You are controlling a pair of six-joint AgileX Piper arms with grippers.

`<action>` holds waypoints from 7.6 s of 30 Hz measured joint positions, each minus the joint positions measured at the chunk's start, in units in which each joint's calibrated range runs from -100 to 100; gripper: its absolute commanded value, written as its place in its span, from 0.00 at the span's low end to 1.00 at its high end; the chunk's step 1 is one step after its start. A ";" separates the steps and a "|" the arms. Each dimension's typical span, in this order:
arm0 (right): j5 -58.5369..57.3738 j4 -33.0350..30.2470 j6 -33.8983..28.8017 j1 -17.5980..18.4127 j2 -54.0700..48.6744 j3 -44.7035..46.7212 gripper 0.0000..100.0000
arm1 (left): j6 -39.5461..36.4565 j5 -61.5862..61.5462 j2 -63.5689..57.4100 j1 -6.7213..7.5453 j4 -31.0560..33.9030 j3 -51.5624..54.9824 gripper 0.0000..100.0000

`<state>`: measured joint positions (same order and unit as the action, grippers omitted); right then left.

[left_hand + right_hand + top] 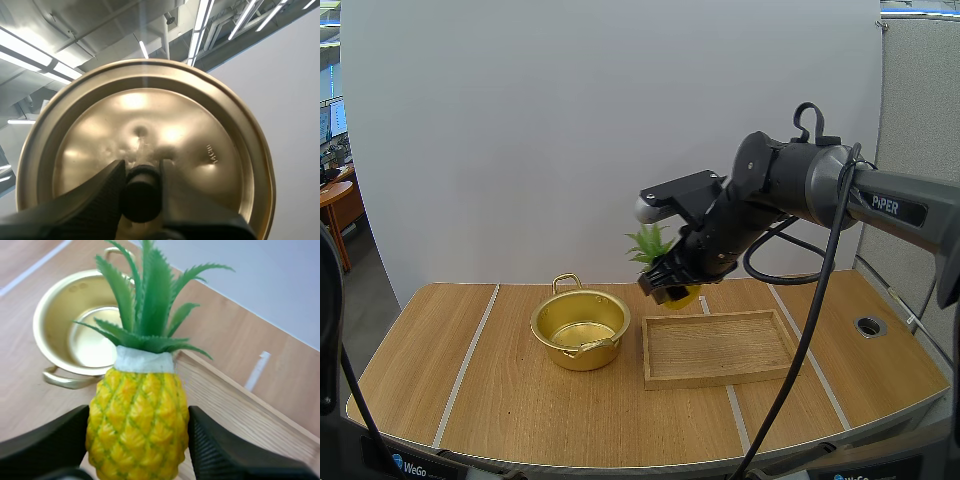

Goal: Open the pot, put the pineapple inside, and close it

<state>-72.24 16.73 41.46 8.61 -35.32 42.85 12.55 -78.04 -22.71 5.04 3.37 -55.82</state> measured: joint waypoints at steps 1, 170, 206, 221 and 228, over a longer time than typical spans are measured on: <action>0.00 0.00 -0.23 0.80 0.00 0.00 0.00 | 0.00 0.00 0.00 0.00 0.00 0.00 0.00; -27.76 -12.05 -19.76 5.39 -47.63 5.42 1.00 | 0.00 0.00 0.00 0.00 0.00 0.00 0.00; -27.76 -10.14 -20.08 4.12 -50.25 6.12 0.00 | 0.00 0.00 0.00 0.00 0.00 0.00 0.00; -27.76 -11.58 -20.08 4.12 -50.25 6.12 0.00 | 0.00 -15.53 -0.55 0.00 0.00 0.00 0.00; -27.76 -11.58 -20.08 4.12 -50.25 6.12 0.00 | 0.00 -21.96 -0.20 0.00 0.00 0.00 0.00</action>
<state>-100.00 5.15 21.38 12.73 -85.58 48.97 12.55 -100.00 -22.91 5.04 3.37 -55.82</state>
